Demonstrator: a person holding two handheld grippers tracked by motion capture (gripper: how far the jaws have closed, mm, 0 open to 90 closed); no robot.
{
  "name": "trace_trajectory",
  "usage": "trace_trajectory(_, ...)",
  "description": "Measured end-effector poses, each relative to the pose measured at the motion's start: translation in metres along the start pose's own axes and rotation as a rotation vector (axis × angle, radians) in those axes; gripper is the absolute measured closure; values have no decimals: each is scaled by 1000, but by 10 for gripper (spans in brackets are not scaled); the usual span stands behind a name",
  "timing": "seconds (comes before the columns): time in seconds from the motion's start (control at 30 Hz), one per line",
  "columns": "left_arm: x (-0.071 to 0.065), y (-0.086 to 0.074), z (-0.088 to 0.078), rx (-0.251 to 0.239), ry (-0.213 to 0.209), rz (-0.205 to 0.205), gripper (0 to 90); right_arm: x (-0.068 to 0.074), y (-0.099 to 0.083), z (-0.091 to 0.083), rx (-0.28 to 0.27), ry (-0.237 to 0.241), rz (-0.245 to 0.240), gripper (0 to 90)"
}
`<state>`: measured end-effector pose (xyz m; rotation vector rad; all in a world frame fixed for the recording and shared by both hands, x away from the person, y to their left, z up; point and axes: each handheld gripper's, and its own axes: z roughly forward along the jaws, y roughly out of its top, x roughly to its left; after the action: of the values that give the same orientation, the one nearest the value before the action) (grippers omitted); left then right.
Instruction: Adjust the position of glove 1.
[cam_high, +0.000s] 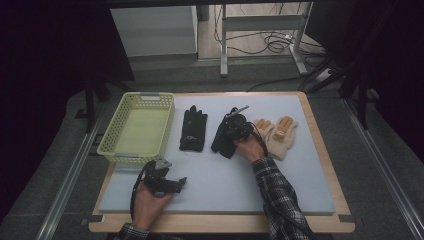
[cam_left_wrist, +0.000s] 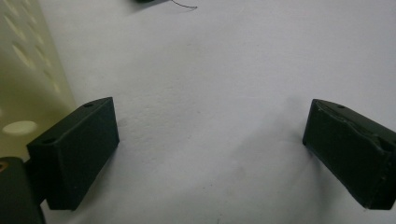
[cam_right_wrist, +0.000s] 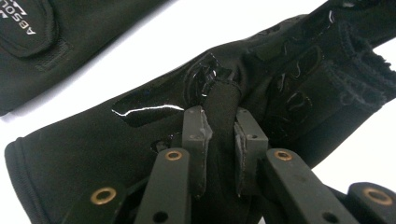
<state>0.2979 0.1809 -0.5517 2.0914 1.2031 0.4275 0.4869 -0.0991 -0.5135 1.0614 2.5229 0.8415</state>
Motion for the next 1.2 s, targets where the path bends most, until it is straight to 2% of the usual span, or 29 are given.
trace_trajectory(0.07,0,0,0,0,0,0,35,1,0,-6,-21,3,-7,774)
trace_trajectory(0.17,0,0,0,0,0,0,35,5,1,-22,-69,53,2,774)
trace_trajectory(0.33,0,0,0,1,1,1,35,28,-3,-51,-123,97,-56,773)
trace_trajectory(0.5,0,0,0,0,1,3,35,51,-18,-75,-163,163,-59,771)
trace_trajectory(0.6,0,0,0,-1,1,2,35,58,-28,-83,-166,191,-66,769)
trace_trajectory(0.73,0,0,0,-4,2,-4,35,67,-46,-87,-163,216,-53,763)
trace_trajectory(0.9,0,0,0,0,2,3,35,74,-68,-84,-161,199,-48,758)
trace_trajectory(1.07,0,0,0,0,1,0,35,78,-83,-77,-152,204,-69,754)
trace_trajectory(1.2,0,0,0,-1,1,0,35,80,-90,-72,-142,190,-88,743)
